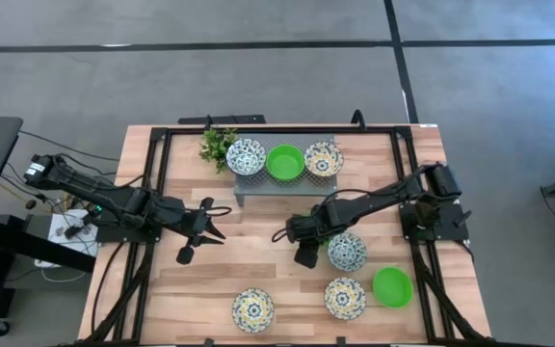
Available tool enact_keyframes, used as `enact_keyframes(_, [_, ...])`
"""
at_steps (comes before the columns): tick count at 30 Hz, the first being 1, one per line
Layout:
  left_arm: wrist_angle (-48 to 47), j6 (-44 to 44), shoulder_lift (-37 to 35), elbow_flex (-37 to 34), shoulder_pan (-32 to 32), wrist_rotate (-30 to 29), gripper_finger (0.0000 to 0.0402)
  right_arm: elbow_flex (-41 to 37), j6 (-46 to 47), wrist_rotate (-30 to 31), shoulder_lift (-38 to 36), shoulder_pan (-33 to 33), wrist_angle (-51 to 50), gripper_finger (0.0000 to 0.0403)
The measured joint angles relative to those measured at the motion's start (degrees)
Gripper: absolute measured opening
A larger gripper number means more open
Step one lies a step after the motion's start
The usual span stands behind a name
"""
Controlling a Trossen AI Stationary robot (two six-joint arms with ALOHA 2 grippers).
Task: Pick & Place Mini bowls
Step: Stack the left green bowl on the other green bowl on the shelf
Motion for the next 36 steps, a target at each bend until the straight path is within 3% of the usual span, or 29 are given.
enact_keyframes(23, [0.04,0.0,0.01,0.02,-0.01,0.04,0.0063,-2.43,3.63,0.16,-0.03,0.04,0.44,0.0109])
enact_keyframes(26, [0.04,0.0,0.02,0.02,-0.02,0.04,0.0063,-2.38,2.41,0.14,-0.11,0.07,0.26,0.0088])
enact_keyframes(31, [0.04,0.0,0.02,0.02,0.0,0.04,0.0063,-2.35,-1.8,0.54,0.01,0.14,-0.2,0.0014])
enact_keyframes(36, [0.02,0.0,0.02,0.02,-0.02,0.04,0.0063,0.67,-7.45,0.14,-0.42,2.55,0.0,0.0013])
